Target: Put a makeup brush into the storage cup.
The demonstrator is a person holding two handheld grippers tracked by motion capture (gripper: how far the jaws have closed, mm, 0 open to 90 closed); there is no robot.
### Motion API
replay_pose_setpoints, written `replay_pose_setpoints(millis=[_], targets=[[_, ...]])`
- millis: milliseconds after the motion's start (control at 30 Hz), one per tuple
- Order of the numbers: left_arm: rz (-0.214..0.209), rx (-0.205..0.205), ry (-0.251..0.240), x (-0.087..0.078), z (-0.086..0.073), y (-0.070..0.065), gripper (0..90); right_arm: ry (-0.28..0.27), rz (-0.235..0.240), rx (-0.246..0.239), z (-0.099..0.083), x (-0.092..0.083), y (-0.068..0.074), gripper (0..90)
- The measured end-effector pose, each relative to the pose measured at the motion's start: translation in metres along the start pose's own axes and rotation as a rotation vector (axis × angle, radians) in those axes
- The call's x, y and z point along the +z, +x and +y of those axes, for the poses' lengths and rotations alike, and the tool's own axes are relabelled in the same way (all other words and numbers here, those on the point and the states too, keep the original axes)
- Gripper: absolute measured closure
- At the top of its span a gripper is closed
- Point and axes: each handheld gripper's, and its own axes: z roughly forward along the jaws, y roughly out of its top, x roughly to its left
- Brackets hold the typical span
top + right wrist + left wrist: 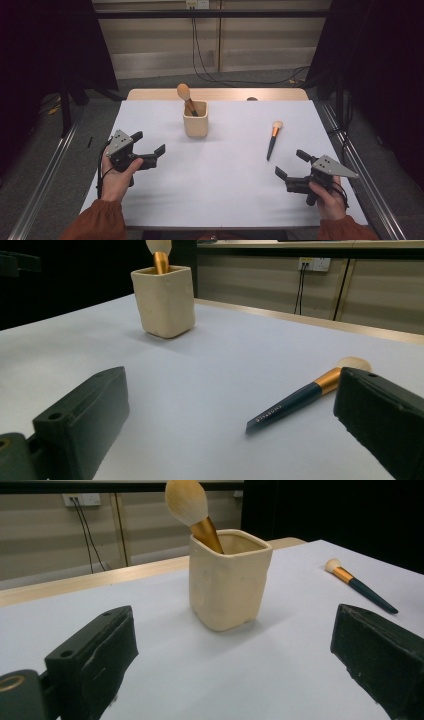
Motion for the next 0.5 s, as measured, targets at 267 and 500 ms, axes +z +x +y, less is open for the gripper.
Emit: replay_pose_setpoints(millis=[267,500], targets=[[0.033,0.011,0.002,-0.016,-0.006,-0.003,4.4,0.006,0.003,-0.002,0.000,0.002,0.000,0.7],[0.028,-0.001,0.000,-0.032,-0.018,-0.006,4.4,0.006,-0.003,0.004,0.001,0.002,0.000,0.6]])
